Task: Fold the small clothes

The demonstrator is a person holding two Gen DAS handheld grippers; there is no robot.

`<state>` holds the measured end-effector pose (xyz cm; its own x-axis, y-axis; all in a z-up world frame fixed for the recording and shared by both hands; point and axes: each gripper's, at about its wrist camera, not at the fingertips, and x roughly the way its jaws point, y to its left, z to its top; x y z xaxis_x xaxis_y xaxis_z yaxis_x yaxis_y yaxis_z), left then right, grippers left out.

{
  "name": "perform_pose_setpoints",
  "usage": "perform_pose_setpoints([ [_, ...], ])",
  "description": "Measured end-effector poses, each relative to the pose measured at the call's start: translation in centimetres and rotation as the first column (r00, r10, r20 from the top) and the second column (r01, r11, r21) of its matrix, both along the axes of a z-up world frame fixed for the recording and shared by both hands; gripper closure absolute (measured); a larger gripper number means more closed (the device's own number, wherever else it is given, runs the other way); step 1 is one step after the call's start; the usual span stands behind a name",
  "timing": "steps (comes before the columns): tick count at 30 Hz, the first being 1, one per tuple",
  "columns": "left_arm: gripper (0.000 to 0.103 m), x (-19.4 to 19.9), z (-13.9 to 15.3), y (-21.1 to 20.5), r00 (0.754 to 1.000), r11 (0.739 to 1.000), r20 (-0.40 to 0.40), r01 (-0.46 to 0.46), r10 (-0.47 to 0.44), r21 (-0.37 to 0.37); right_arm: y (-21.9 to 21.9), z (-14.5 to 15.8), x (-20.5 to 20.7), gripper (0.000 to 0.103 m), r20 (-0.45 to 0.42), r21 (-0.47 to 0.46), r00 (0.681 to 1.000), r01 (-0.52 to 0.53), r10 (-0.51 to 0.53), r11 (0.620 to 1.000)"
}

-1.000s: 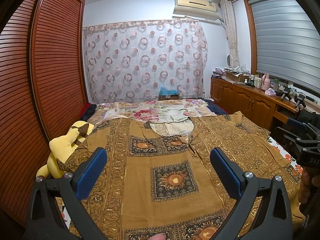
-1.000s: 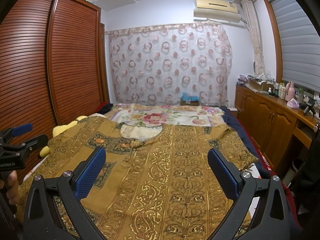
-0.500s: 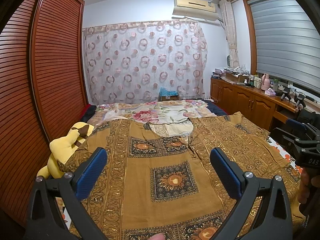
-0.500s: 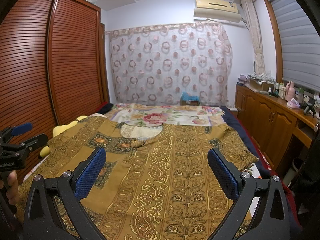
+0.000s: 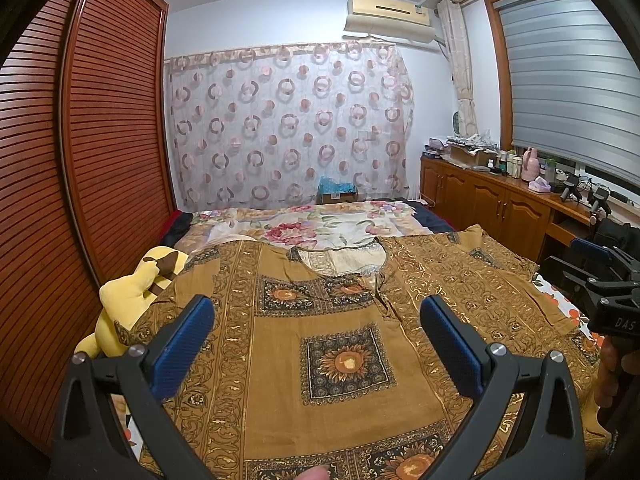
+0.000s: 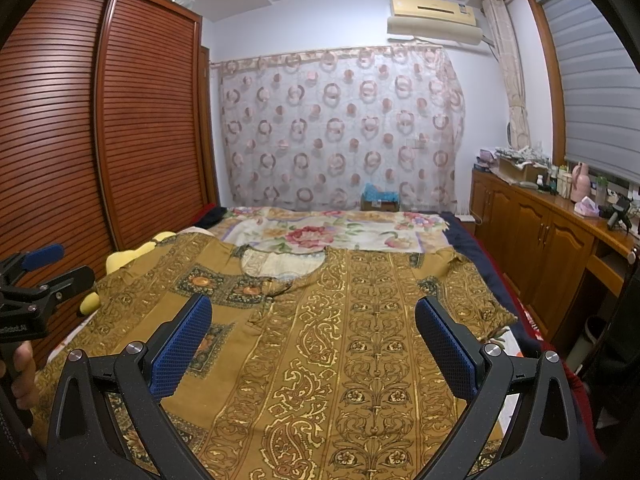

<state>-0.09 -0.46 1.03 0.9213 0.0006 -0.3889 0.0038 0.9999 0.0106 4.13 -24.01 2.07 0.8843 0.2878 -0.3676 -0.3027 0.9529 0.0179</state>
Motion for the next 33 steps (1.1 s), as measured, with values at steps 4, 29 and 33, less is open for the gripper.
perform_pose_setpoints([
  [4, 0.0, -0.1, -0.1, 0.0, 1.0, 1.0, 0.001, 0.0, 0.0, 0.0, 0.0, 0.0, 0.0, 0.0, 0.0, 0.0, 1.0, 0.0, 0.0, 1.0],
  [29, 0.0, 3.6, -3.6, 2.2, 0.999, 0.999, -0.04, -0.021, 0.022, 0.037, 3.3, -1.9, 2.6, 0.0, -0.073, -0.026, 0.997, -0.033, 0.031, 0.999],
  [33, 0.0, 5.5, -4.7, 4.2, 0.993, 1.0, -0.117, -0.013, 0.015, 0.018, 3.1, -2.6, 4.3, 0.0, -0.092, -0.039, 0.995, -0.054, 0.05, 0.998],
])
